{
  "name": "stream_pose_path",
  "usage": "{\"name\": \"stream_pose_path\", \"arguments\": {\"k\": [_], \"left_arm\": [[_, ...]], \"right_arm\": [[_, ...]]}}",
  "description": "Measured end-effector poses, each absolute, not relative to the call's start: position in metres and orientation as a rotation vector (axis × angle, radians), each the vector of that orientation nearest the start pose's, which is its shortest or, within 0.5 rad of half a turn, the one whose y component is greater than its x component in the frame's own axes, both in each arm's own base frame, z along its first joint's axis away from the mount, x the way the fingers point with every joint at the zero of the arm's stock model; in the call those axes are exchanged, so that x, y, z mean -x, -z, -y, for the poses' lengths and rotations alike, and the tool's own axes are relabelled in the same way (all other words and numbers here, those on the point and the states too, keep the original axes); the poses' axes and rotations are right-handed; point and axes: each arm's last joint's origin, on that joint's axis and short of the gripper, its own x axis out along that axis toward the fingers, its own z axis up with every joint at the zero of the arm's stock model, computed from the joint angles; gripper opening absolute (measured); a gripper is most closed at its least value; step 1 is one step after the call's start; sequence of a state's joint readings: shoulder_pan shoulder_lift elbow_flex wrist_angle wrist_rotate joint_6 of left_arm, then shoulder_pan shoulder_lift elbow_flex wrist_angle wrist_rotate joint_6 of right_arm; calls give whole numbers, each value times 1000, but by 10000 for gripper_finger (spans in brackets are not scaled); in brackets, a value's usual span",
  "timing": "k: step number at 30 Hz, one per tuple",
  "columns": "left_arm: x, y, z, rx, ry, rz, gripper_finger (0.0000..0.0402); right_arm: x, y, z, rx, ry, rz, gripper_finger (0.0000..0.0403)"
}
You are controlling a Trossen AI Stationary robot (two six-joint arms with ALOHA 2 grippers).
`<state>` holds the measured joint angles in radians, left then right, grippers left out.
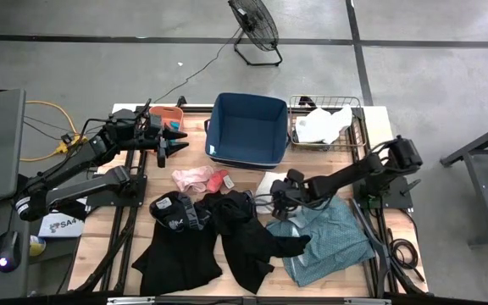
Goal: Pick & Place Cloths
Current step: Put the white sock into the orange bin
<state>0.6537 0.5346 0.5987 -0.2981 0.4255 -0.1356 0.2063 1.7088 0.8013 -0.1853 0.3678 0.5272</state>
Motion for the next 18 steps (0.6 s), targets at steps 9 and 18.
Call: {"name": "stream_pose_path", "arguments": {"k": [9,18], "left_arm": [[-106,-291,-66,258,-242,-198,177],[-106,-290,-66,258,-242,-203,177]], "right_arm": [[-300,-107,-40,-364,424,-1042,163],[-296,-116,-46,-438,321,-1064,13]]}}
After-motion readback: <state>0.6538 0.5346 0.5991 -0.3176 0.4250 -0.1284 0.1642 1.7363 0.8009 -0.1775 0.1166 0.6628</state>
